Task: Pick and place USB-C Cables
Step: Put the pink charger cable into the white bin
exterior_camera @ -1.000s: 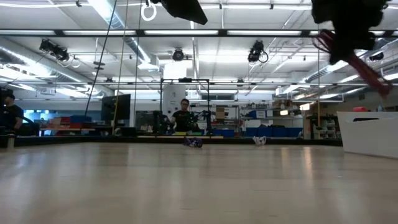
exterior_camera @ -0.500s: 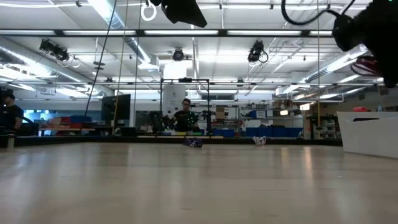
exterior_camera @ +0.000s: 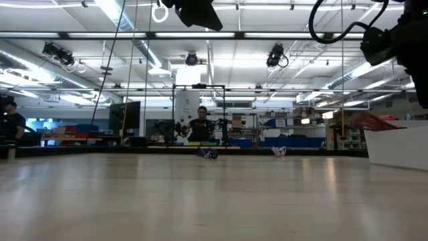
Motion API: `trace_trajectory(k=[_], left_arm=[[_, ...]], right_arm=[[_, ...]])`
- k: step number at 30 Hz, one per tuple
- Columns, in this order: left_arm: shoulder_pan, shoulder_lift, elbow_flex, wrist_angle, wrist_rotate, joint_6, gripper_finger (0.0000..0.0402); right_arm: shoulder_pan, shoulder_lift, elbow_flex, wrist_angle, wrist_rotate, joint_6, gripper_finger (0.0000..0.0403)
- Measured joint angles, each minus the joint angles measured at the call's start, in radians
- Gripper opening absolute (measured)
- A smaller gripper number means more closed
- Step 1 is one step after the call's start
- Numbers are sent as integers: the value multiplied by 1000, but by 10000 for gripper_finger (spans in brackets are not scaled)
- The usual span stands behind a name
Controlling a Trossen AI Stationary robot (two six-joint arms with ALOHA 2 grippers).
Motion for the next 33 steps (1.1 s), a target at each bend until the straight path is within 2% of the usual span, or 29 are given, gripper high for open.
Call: trace_trajectory(k=[5,12,17,20,24,29,33], left_arm=[[-15,0,0,0,-1,-3,233],[-40,0,0,0,-4,-3,231],[-48,0,0,0,-5,-11,231],[-48,0,0,0,-5,-11,231],[-49,0,0,0,-5,-11,231],[-56,0,0,0,-5,-17,231],[-64,0,0,0,-5,-19,231]], right_arm=[[0,0,0,-3,1,-9,173],[0,0,0,11,32,-37,181],[0,0,0,136,49,-181,181],[0,0,0,190,101,-305,180],[-1,0,0,129,159,-445,175],[-4,0,0,21,123,-470,173],[1,0,-10,21,120,-466,173]])
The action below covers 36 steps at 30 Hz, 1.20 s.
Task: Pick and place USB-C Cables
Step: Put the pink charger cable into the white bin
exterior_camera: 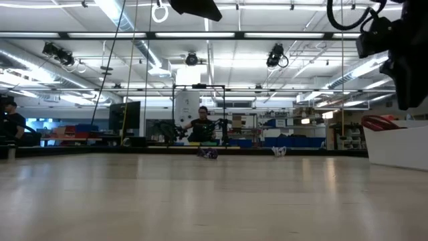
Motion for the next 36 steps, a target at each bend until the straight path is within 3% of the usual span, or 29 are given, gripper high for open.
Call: trace_trajectory(k=[20,25,31,36], left_arm=[[-26,0,0,-1,-30,-11,231],[-25,0,0,-1,-30,-12,231],[-26,0,0,-1,-30,-12,231],[-25,0,0,-1,-30,-15,231]], right_arm=[[-17,0,-237,205,13,48,166],[-31,0,-253,206,17,78,127],[-32,0,-220,199,15,79,23],[-32,0,-160,178,-8,129,37]])
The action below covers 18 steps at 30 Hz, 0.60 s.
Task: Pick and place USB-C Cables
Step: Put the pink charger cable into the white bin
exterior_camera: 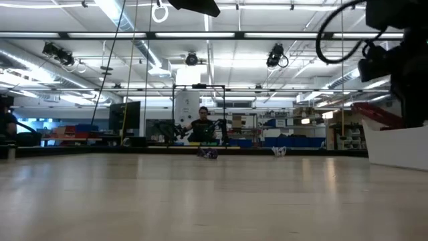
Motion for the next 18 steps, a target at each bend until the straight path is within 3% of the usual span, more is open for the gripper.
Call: trace_trajectory(k=[9,14,18], left_arm=[[0,0,0,0,0,-2,231],[-1,0,0,0,0,-2,231],[-5,0,0,0,0,13,231]], right_arm=[[1,0,157,-94,-182,263,21],[1,0,151,-138,-285,432,27],[14,0,130,-226,-282,492,37]])
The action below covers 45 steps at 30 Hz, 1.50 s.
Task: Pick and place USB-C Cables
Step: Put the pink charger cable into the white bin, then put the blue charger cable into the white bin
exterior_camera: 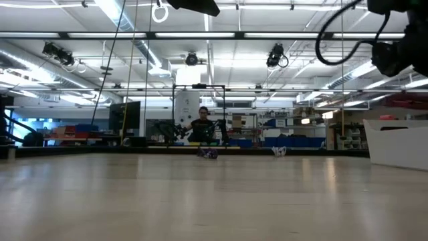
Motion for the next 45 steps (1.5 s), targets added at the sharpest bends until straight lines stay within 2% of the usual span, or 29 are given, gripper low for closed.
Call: trace_trajectory(k=[7,19,26,30,33,36,41,43,45], left_arm=[[2,0,0,0,0,11,231],[6,0,0,14,0,13,231],[6,0,0,14,28,45,231],[-2,0,0,15,157,105,231],[-7,0,0,30,314,137,231],[-8,0,0,123,462,146,231],[-3,23,0,346,637,196,231],[-7,34,0,382,663,233,231],[-12,42,0,383,653,261,231]], right_arm=[[23,0,-8,2,36,-16,61],[24,0,-8,2,38,-56,145],[24,-5,0,90,43,-245,151],[24,-5,50,133,92,-325,149],[24,-5,105,143,141,-374,149],[36,-5,158,212,198,-475,149],[87,-30,191,579,240,-751,149],[113,-35,192,714,198,-821,148],[141,-36,192,773,166,-830,148]])
